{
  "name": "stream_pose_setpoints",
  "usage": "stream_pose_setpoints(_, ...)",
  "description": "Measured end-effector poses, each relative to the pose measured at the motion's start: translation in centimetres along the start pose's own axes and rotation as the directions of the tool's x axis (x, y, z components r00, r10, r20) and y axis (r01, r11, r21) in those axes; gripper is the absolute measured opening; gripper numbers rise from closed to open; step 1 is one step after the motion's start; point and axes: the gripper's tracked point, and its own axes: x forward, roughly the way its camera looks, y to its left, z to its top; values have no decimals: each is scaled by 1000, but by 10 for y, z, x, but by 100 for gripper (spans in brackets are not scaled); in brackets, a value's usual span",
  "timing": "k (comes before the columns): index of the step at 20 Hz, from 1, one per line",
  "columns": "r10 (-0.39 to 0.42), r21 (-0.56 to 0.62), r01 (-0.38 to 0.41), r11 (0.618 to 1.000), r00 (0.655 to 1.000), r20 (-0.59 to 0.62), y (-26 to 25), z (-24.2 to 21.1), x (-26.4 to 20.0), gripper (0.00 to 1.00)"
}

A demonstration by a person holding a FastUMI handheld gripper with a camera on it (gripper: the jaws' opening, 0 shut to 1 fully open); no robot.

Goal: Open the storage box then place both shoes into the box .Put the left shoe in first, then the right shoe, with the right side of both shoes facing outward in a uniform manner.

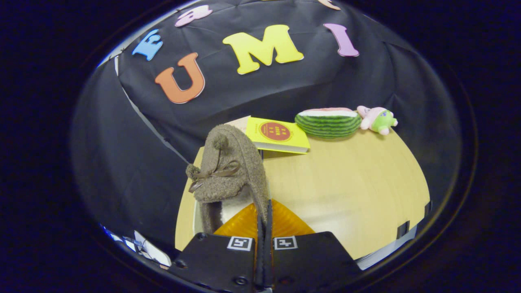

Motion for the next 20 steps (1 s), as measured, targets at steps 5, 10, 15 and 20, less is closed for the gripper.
stream_pose_setpoints(5,-19,-9,19,1000,1000,17,38,-18,35,6)
stream_pose_setpoints(10,-39,23,39,999,999,-28,45,-38,77,6)
stream_pose_setpoints(15,-102,41,104,994,993,-51,29,-60,110,6)
stream_pose_setpoints(20,-127,28,127,991,992,-11,22,-64,124,6)
